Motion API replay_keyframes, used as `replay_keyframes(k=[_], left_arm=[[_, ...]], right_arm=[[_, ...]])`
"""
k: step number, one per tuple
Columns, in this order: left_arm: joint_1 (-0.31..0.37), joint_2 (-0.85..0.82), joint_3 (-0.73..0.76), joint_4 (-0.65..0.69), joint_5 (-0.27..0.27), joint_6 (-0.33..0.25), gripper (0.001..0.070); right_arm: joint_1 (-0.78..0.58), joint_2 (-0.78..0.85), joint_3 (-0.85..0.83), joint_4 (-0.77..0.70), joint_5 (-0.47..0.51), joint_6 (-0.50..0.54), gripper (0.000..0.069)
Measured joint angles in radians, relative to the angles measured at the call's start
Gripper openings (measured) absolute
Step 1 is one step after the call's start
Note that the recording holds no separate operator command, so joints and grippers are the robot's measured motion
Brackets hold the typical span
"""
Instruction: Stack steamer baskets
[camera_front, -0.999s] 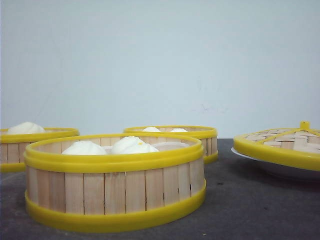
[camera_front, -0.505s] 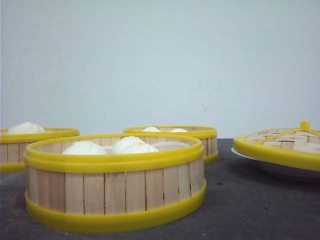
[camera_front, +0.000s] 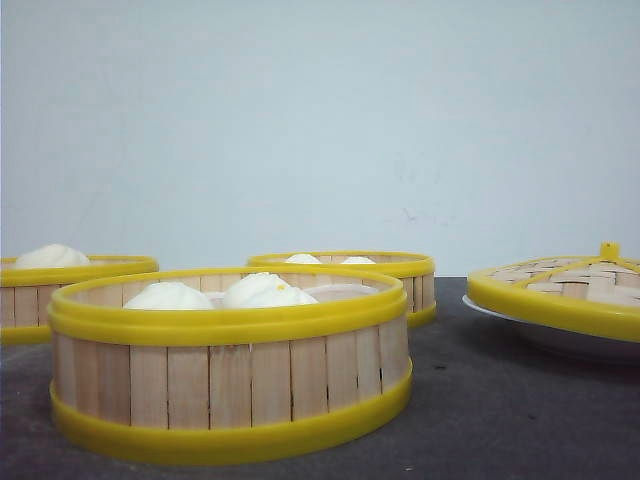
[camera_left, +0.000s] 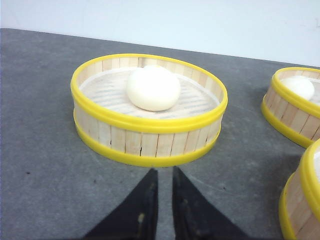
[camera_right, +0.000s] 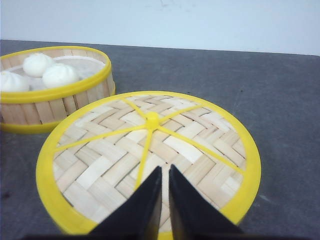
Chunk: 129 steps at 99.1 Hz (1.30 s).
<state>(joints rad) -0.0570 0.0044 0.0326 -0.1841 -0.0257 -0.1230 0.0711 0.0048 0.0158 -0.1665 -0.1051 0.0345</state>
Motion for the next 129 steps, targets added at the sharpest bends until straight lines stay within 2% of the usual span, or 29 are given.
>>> replay_keyframes(k=[105,121,129], left_arm=[[0.0,0.0,0.0,0.0,0.0,-0.002,0.0025],[0.0,0.0,0.0,0.002,0.0,-0.039,0.0025],[0.0,0.0,0.006,-0.003,0.0,-0.082,0.0025]], right_arm=[[0.0,0.0,0.0,-0.001,0.0,0.01,0.0019],[-0.001,0.0,0.0,0.0,0.0,0.054,0.0012],[-0.001,0.003,0.014,-0.018,0.0,0.091,0.0011]])
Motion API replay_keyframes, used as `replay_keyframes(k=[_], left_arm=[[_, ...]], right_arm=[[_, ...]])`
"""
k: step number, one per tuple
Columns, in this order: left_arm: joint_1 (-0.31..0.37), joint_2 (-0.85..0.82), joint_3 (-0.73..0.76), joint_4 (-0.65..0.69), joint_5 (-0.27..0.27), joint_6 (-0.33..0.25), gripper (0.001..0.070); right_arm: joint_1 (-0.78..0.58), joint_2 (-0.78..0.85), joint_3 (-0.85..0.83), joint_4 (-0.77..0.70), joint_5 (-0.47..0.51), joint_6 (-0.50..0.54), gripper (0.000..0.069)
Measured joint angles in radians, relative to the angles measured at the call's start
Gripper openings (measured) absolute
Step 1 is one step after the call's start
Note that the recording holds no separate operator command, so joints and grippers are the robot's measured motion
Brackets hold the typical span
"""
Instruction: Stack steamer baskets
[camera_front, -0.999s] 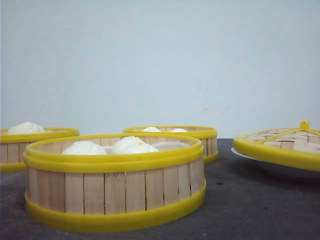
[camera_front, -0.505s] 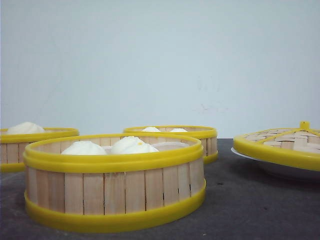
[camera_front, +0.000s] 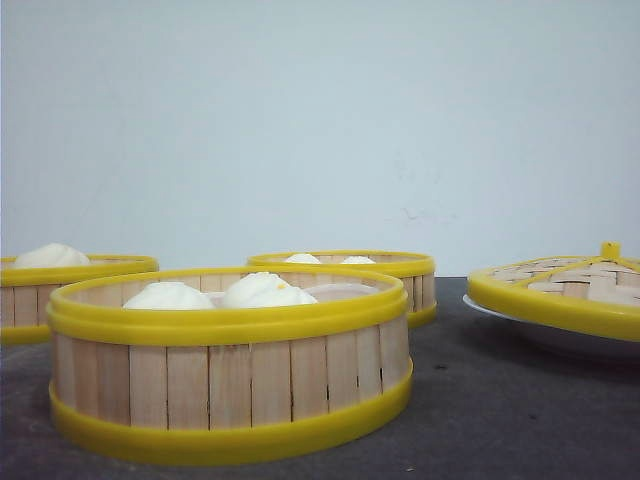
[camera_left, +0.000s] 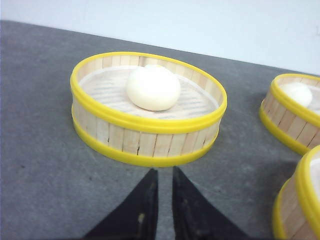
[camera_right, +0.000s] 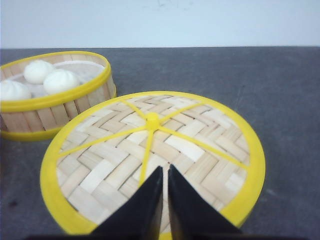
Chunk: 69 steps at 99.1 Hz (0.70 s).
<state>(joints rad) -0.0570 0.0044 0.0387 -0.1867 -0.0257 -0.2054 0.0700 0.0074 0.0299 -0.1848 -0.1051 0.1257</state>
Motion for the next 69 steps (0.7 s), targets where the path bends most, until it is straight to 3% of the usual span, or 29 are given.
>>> replay_keyframes(k=[16,24,30,50,69], left_arm=[[0.0,0.024,0.135,-0.044,0.0,-0.162,0.0025],[0.0,0.059,0.245,-0.095,0.002,-0.2,0.0025],[0.0,0.108,0.32,-0.134,0.002,-0.192,0.0025],[0.0,0.348,0.536,-0.25,0.002,-0.087,0.0025],[0.0,0.566,0.697,-0.346,0.033,0.002,0.0025]], right_arm=[[0.0,0.057,0.146,-0.069,-0.012,0.089,0.001],[0.0,0.12,0.253,-0.129,-0.013,0.111,0.001],[0.0,0.18,0.32,-0.148,-0.016,0.122,0.001],[0.0,0.418,0.546,-0.224,-0.026,0.132,0.001],[0.0,0.67,0.798,-0.415,-0.026,0.043,0.001]])
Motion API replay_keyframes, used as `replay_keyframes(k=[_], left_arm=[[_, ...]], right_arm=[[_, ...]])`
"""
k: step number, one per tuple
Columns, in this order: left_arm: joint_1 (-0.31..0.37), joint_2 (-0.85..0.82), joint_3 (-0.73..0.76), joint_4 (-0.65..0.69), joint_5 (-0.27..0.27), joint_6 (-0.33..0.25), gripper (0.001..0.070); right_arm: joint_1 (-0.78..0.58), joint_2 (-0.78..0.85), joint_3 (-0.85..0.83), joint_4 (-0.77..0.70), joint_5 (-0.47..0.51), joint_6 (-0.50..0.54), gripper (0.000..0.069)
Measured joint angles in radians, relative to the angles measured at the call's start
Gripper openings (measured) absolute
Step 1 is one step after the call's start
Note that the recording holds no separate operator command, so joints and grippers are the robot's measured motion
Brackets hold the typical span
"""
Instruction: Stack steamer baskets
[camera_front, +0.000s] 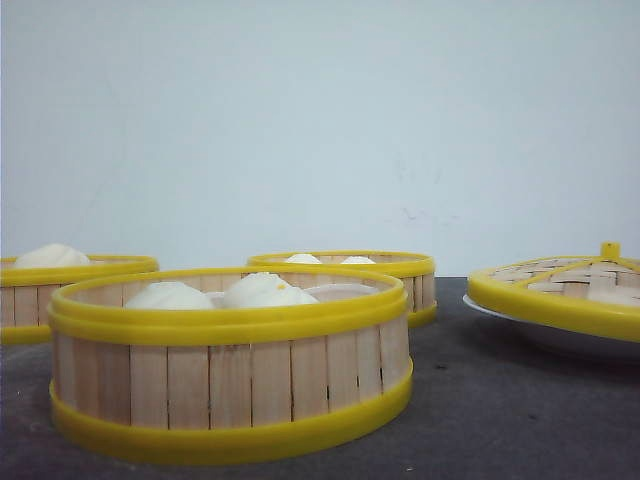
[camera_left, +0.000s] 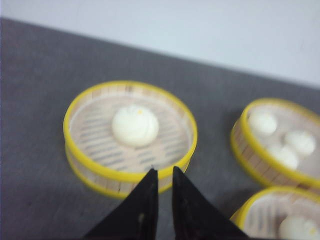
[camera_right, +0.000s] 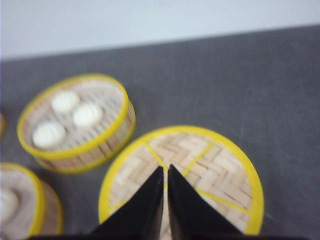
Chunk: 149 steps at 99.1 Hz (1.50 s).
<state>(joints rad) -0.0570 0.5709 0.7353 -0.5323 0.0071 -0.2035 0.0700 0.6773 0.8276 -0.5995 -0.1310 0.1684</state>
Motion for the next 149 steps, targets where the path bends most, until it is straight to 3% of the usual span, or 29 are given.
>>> replay_keyframes(k=[20,54,59,62,75,80,86,115,149], left_arm=[[0.0,0.173,0.05,-0.034,0.017,0.081,0.0025],[0.0,0.263,0.05,-0.037,0.018,0.106,0.0044],[0.0,0.262,0.05,-0.037,0.018,0.107,0.0093],[0.0,0.261,0.05,-0.037,0.018,0.107,0.0157],[0.0,0.261,0.051,-0.037,0.018,0.11,0.0441],[0.0,0.261,0.051,-0.037,0.018,0.111,0.0494],[0.0,0.261,0.051,-0.037,0.018,0.111,0.0523],[0.0,0.261,0.051,-0.036,0.018,0.111,0.0538],[0.0,0.261,0.051,-0.032,0.018,0.111,0.0538]], right_arm=[[0.0,0.181,0.082,-0.065,0.002,-0.068,0.001],[0.0,0.302,0.082,-0.082,0.022,-0.094,0.0021],[0.0,0.301,0.082,-0.081,0.024,-0.098,0.0078],[0.0,0.301,0.082,-0.081,0.025,-0.101,0.0137],[0.0,0.301,0.082,-0.081,0.027,-0.109,0.0459],[0.0,0.301,0.082,-0.081,0.027,-0.109,0.0534],[0.0,0.301,0.082,-0.081,0.027,-0.109,0.0575],[0.043,0.34,0.092,0.025,-0.024,-0.087,0.0599],[0.155,0.731,0.359,0.075,-0.031,-0.066,0.0598]])
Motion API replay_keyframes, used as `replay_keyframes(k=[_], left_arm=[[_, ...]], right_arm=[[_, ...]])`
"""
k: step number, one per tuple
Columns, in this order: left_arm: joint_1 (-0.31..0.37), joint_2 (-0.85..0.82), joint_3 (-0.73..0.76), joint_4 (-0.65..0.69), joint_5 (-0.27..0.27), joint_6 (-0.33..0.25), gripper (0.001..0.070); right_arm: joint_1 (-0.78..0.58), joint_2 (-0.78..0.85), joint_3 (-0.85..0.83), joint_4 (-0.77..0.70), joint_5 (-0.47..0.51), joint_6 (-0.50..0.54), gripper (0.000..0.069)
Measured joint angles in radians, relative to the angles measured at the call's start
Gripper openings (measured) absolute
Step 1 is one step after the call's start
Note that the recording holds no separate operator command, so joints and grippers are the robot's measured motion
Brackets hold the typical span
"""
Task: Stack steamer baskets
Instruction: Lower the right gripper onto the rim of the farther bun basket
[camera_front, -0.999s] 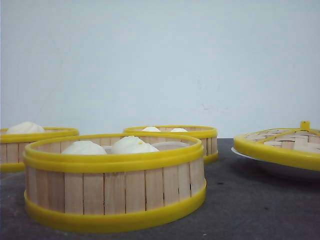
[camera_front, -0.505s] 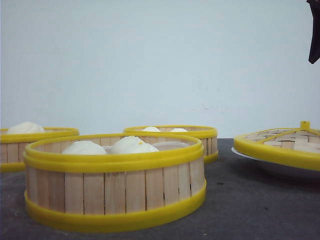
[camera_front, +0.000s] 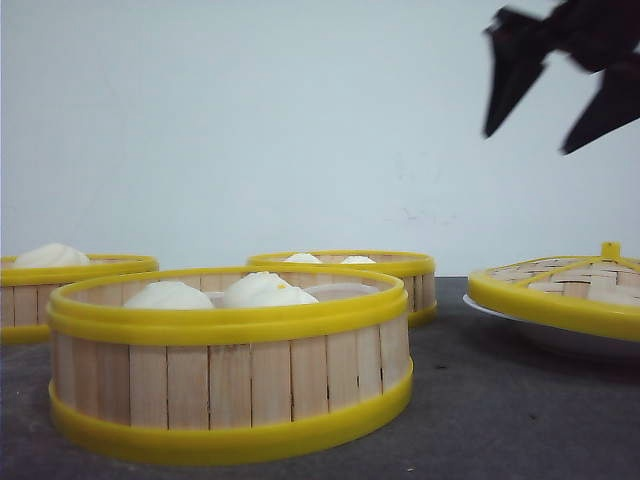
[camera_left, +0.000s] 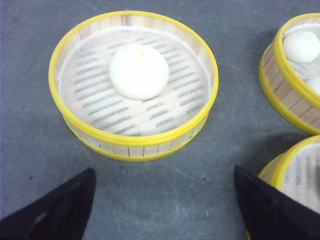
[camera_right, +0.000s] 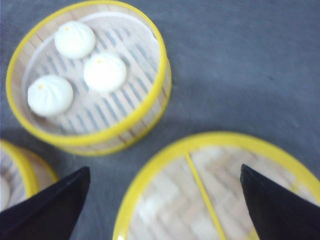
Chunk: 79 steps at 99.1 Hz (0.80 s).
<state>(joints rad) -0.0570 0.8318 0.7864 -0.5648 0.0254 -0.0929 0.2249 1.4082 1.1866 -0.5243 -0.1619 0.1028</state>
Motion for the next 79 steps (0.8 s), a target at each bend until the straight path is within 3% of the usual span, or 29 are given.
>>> replay_keyframes(k=[37,66,79], left_arm=[[0.0,0.0,0.0,-0.003,0.0,0.0,0.0538],[0.0,0.0,0.0,-0.004,0.0,0.001,0.0538],[0.0,0.0,0.0,-0.004,0.0,0.003,0.0538]], right_arm=[[0.018,0.443,0.343,-0.034,0.004,-0.022,0.0598],[0.033,0.677,0.57,-0.108,0.031,-0.055,0.0598],[0.041,0.731,0.608,-0.109,0.032,-0.056,0.0548]])
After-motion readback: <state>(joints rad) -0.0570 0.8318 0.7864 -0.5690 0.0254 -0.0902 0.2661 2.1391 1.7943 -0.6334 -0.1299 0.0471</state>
